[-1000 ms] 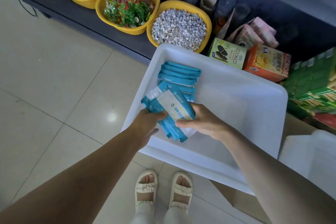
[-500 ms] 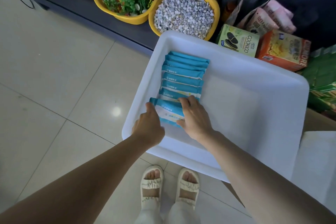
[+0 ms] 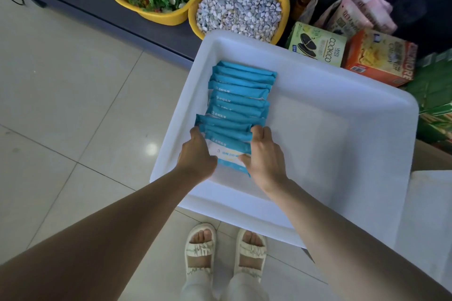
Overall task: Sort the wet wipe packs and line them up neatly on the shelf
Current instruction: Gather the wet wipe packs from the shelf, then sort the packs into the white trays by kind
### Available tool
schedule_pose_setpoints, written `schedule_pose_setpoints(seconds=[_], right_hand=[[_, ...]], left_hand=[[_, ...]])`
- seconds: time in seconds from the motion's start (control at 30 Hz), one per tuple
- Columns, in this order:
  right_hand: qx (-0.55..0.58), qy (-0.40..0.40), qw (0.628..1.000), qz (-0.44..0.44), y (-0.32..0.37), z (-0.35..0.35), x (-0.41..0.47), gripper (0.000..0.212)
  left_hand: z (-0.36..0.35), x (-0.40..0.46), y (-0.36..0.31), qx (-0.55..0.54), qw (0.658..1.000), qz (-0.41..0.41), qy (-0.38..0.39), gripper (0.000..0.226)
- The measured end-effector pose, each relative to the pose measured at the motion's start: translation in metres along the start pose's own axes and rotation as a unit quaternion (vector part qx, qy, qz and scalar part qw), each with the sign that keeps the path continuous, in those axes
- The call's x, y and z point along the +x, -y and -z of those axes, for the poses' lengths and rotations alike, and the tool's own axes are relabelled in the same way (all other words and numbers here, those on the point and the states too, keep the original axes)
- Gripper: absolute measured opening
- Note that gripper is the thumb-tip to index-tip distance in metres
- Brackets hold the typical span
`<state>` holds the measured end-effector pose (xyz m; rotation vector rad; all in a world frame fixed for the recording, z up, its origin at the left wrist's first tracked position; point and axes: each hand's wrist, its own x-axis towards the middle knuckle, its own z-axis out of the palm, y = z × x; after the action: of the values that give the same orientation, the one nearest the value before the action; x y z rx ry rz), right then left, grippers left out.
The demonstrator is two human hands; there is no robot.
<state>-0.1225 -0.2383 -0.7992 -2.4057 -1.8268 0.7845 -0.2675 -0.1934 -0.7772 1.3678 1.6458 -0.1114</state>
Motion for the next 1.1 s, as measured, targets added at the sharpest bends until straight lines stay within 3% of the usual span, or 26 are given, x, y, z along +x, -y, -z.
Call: schedule_pose_setpoints(seconds=[0.13,0.33,0.6,0.8,0.97,1.1], right_hand=[[-0.013,-0.035,0.999,-0.016,0.002,0.004,0.011,0.057],[0.029,-0.003,0.999,-0.017,0.009,0.006,0.007,0.067],[0.129,0.086,0.987,-0.03,0.009,0.042,-0.004,0.083],[0.035,0.045,0.998,-0.003,0.021,0.137,-0.025,0.06],[-0.067,-0.017,0.997,0.042,0.044,0.244,-0.053,0.053],[-0.122,-0.071,0.988,0.059,0.06,0.329,-0.082,0.047]], left_hand=[[0.007,0.006,-0.007,-0.014,0.999,-0.04,-0.006,0.066],[0.009,-0.004,-0.009,-0.011,0.999,-0.039,0.001,0.072],[0.036,-0.023,-0.029,0.082,0.995,-0.056,0.027,0.056],[0.085,-0.071,-0.081,0.204,0.97,-0.13,0.016,0.056],[0.142,-0.129,-0.15,0.336,0.92,-0.195,-0.043,0.053],[0.185,-0.179,-0.205,0.378,0.886,-0.253,-0.087,0.042]])
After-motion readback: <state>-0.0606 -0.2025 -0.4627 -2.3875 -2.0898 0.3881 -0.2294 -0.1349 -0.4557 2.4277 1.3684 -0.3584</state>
